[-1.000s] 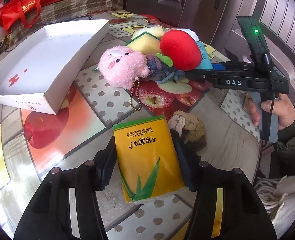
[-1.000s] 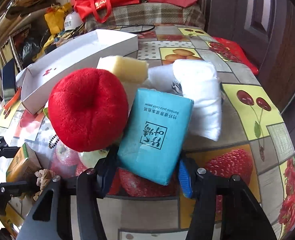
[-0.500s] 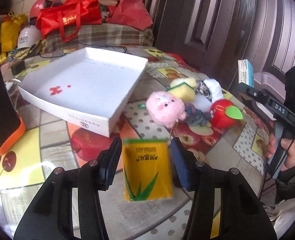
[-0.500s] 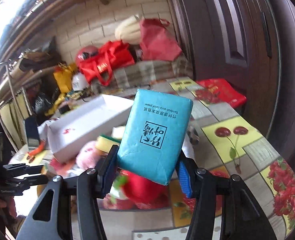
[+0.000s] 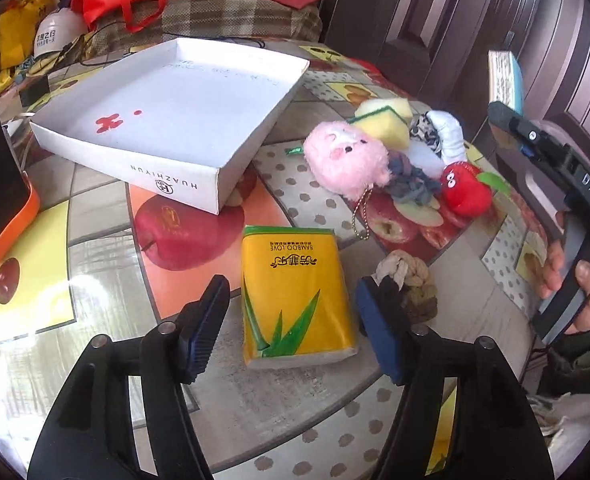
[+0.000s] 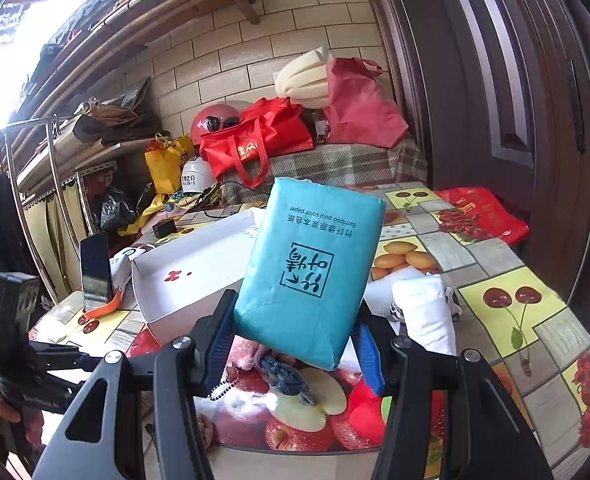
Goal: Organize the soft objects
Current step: 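Carry both tissue packs into the white box and open both tools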
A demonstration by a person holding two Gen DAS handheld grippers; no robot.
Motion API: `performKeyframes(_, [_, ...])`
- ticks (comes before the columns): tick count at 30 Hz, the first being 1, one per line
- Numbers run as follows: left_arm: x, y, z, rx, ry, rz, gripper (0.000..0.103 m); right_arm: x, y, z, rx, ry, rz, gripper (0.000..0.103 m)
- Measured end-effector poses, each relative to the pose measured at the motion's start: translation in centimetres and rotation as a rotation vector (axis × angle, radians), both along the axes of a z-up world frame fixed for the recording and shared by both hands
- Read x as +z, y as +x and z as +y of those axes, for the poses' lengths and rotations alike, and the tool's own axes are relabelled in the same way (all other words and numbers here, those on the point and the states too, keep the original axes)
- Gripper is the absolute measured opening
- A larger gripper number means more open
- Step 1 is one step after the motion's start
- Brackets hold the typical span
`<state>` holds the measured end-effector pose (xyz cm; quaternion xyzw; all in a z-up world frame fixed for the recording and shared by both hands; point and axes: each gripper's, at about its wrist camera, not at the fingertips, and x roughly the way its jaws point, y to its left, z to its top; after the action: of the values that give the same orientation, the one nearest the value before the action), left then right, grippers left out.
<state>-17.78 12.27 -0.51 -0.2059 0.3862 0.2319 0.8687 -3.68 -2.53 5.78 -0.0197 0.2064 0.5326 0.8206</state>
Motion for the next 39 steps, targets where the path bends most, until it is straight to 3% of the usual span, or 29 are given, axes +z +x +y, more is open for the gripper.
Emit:
performKeyframes(3, [-0.4, 0.6, -0.2, -0.001, 0.029, 0.037, 0.063, 0.1, -0.1, 0.0, 0.002, -0.006, 0.002, 0.054])
performKeyframes(4, [-0.3, 0.6, -0.2, -0.008, 0.044, 0.037, 0.049, 0.1, -0.2, 0.1, 0.004, -0.009, -0.002, 0.054])
performKeyframes(6, [-0.1, 0.5, -0.1, -0.004, 0.073, 0.026, 0.049, 0.2, -0.4, 0.3, 0.009, -0.01, -0.014, 0.054])
performKeyframes(9, [1.3, -0.6, 1.0, 0.02, 0.112, -0.067, 0.048, 0.4, -0.8, 0.8, 0.011, -0.007, -0.041, 0.054])
performKeyframes(15, [4.1, -3.6, 3.4, 0.237, 0.359, -0.244, 0.049, -0.4, -0.8, 3.1, -0.004, -0.034, -0.103, 0.054])
performKeyframes(20, [4.1, -4.2, 6.4, 0.409, 0.442, -0.282, 0.049, -2.0, -0.1, 6.0, -0.028, -0.089, -0.157, 0.054])
performKeyframes(22, [4.1, -3.9, 7.6, 0.441, 0.466, -0.292, 0.049, -2.0, 0.4, 6.6, -0.032, -0.08, -0.135, 0.054])
performKeyframes(24, [3.8, -3.3, 8.4, 0.458, 0.488, -0.286, 0.049, -1.8, 0.5, 7.5, -0.042, -0.07, -0.173, 0.054])
performKeyframes(30, [4.1, -1.1, 9.1, 0.443, 0.552, -0.25, 0.049, -1.6, -0.1, 11.3, 0.026, -0.072, -0.194, 0.054])
performKeyframes(39, [3.7, 1.1, 12.8, 0.489, 0.479, -0.191, 0.049, -2.0, -2.8, 18.1, 0.176, -0.131, -0.233, 0.054])
